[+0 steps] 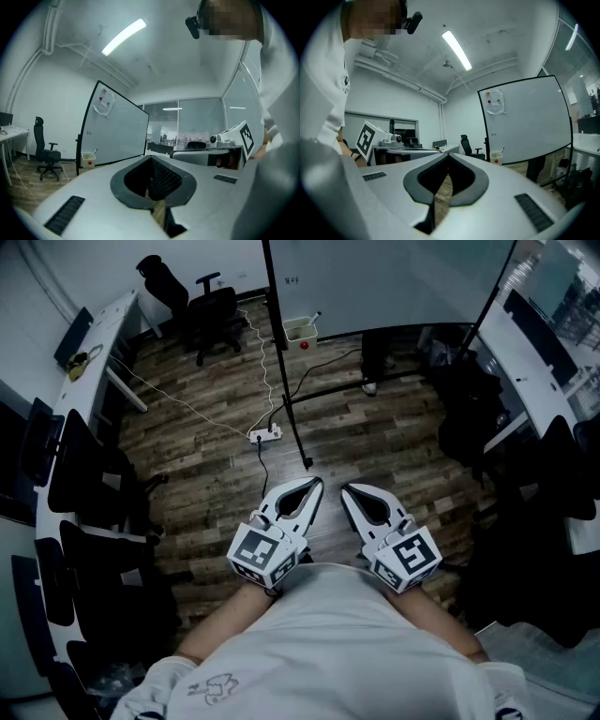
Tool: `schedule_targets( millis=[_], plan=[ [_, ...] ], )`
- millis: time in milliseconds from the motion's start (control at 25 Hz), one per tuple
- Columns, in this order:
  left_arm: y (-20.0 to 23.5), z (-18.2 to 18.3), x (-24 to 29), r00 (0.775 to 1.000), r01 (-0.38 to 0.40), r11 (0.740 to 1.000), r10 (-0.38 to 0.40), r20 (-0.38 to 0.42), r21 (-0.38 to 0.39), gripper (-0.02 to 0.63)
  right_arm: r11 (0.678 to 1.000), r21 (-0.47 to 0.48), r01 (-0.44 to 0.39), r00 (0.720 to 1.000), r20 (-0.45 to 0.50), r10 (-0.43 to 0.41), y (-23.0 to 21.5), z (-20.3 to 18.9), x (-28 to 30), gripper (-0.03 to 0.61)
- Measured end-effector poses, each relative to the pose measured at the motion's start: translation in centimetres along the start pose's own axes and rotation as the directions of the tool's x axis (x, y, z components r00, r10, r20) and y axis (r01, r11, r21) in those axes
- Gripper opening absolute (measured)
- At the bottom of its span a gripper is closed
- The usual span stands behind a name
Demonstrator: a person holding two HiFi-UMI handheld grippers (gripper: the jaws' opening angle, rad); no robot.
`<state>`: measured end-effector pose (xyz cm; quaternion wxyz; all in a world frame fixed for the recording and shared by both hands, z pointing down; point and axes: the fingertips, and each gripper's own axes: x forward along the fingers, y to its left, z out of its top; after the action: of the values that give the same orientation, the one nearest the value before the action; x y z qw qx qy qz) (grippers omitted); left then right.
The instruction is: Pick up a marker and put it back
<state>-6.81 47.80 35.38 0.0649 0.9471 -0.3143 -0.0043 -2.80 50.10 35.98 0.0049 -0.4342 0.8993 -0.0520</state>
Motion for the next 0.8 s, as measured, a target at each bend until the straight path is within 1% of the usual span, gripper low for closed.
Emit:
schedule_targets(
  millis=[200, 280, 360, 480, 600, 800],
  plan=[
    [0.5, 1.3, 0.1, 0.999, -0.002, 0.998, 0.000, 0.033, 0.057, 0.005, 1.000, -0.014, 0.011, 1.000, -0.013, -0.012, -0.4, -0.1, 1.0, 0.011],
    [1.1, 1.4, 0.3, 0.999, 0.005, 0.998, -0.007, 0.035, 0.063, 0.005, 1.000, -0.009, 0.017, 1.000, -0.013, -0.017, -0.7, -0.1, 1.7, 0.011],
    [2.2, 1.0, 0.4, 0.999, 0.011, 0.999, -0.013, 0.032, 0.051, 0.005, 1.000, 0.004, 0.012, 1.000, 0.003, -0.012, -0.8, 0.0, 2.8, 0.011],
    [4.8, 0.8, 0.6, 1.000, 0.010, 1.000, -0.011, 0.027, 0.028, 0.005, 1.000, 0.016, 0.003, 1.000, 0.011, -0.003, -1.2, 0.0, 5.0, 0.011],
    [7.9, 1.2, 1.1, 0.999, 0.015, 0.999, -0.016, 0.035, 0.028, 0.005, 1.000, 0.022, 0.004, 1.000, -0.001, -0.004, -1.9, -0.3, 8.0, 0.011],
    [13.8, 2.2, 3.1, 0.998, 0.057, 0.998, -0.059, 0.033, 0.034, 0.005, 0.999, 0.050, 0.017, 1.000, 0.007, -0.018, -3.6, 0.0, 14.0, 0.011]
  ],
)
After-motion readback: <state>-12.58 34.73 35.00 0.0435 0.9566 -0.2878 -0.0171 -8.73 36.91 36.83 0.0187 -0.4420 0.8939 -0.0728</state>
